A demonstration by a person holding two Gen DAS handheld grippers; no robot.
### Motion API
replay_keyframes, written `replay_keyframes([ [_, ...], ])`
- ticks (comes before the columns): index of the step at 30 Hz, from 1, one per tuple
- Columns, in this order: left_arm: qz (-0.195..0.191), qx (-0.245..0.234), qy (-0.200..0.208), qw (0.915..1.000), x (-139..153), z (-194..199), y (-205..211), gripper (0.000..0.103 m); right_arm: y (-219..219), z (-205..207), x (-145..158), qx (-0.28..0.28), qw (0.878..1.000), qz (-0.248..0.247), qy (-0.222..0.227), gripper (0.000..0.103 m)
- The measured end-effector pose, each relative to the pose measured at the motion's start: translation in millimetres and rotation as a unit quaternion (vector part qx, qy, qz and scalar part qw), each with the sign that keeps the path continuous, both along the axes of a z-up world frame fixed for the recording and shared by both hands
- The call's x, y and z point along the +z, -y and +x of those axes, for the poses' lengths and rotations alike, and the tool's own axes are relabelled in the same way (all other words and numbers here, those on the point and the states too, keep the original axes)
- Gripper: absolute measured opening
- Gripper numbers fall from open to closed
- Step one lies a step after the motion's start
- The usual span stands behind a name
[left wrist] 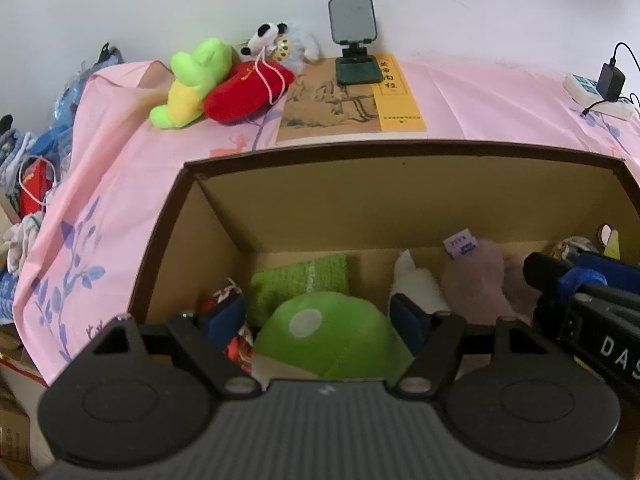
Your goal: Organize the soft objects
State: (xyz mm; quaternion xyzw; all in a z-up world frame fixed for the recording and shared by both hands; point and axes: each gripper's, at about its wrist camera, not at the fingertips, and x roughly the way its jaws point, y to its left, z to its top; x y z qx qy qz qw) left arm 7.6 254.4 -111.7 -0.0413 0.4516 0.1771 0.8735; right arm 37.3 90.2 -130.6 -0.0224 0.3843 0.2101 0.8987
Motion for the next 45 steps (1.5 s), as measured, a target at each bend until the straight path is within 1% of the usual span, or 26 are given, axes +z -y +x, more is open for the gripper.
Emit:
replay_keyframes([
  [4, 0.001, 0.008, 0.012, 0.9999, 4.6, -4.5, -0.5, 0.073, 0.2, 0.3, 0.9, -0.006, 1.0, -0.004, 0.0, 0.028],
  [7, 0.01, 0.013, 0.016, 0.9997, 10.8, -10.2, 2.3, 0.073, -0.4, -0.7, 4.3, -0.012, 1.0, -0.012, 0.0, 0.028],
  [11, 0.011, 0.023, 0.031, 0.9992, 26.6, -25.3, 6.3, 0.073, 1.7, -7.8, 18.4, -0.014, 1.0, -0.014, 0.015, 0.028],
  [14, 0.013, 0.03, 0.037, 0.9988, 38.3, -37.1, 9.6, 0.073, 5.3, -16.9, 31.4, -0.009, 1.0, -0.003, 0.023, 0.028],
  [18, 0.005, 0.032, 0.049, 0.9982, 50.0, -54.2, 13.4, 0.073, 9.3, -32.3, 43.7, -0.007, 0.999, -0.003, 0.035, 0.028],
  [23, 0.008, 0.027, 0.055, 0.9981, 61.3, -73.9, 24.5, 0.073, 18.1, -45.5, 52.4, -0.012, 0.999, 0.003, 0.033, 0.028],
  [26, 0.015, 0.021, 0.053, 0.9983, 66.5, -83.0, 32.7, 0.073, 21.4, -55.0, 55.9, -0.013, 0.999, 0.001, 0.032, 0.028],
  [32, -0.001, 0.016, 0.051, 0.9986, 71.5, -97.0, 38.9, 0.073, 27.8, -72.2, 61.1, -0.018, 0.999, 0.002, 0.033, 0.028],
  [39, -0.003, 0.014, 0.044, 0.9989, 73.5, -107.5, 47.3, 0.073, 37.9, -94.6, 64.3, -0.025, 0.999, -0.001, 0.039, 0.028],
  [45, -0.002, 0.007, 0.043, 0.9991, 75.9, -115.4, 52.8, 0.073, 43.0, -103.1, 66.0, -0.03, 0.999, 0.002, 0.037, 0.028],
])
